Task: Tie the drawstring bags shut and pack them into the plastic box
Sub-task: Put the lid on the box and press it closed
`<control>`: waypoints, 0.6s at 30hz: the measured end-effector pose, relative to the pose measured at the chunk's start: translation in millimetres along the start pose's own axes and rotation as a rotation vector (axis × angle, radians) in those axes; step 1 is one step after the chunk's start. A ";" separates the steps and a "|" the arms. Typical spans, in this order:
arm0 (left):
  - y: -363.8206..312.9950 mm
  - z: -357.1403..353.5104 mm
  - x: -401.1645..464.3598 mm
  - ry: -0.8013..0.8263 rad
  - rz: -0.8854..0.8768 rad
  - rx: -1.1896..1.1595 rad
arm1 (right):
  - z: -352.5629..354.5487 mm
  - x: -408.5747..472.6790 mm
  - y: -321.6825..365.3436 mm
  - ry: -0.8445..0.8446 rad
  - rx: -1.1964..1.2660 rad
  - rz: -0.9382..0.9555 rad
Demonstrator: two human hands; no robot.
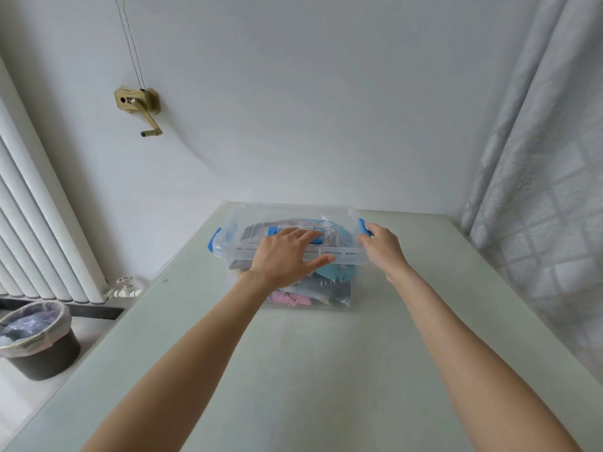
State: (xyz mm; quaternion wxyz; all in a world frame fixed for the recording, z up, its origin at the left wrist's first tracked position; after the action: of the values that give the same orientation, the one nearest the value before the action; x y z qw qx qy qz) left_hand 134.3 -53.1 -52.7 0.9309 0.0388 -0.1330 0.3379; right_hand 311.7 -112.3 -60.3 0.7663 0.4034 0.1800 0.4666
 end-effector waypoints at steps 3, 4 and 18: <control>-15.0 5.8 14.7 -0.112 -0.030 -0.370 | 17.4 6.2 -13.5 -0.049 0.016 -0.053; -14.1 10.9 15.7 -0.186 -0.023 -0.500 | 21.7 7.8 -17.0 -0.059 0.003 -0.066; 115.9 -28.3 -35.8 -0.053 0.654 -1.340 | -68.6 -12.0 73.2 0.325 -0.827 0.393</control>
State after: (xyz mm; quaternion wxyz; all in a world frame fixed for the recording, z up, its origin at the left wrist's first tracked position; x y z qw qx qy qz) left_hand 40.1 18.3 -91.8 0.6035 -0.5705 -0.3376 0.4431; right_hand 219.2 -74.2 -45.8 0.7216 0.0135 0.0170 0.6919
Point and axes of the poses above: each hand's wrist, its own x-axis towards the middle knuckle, its own z-axis out of the back of the hand, y = z × x, the point moved 5 cm from there along x, towards the middle knuckle, and after that the axes turned 8 degrees about y, right-handed, at the moved point
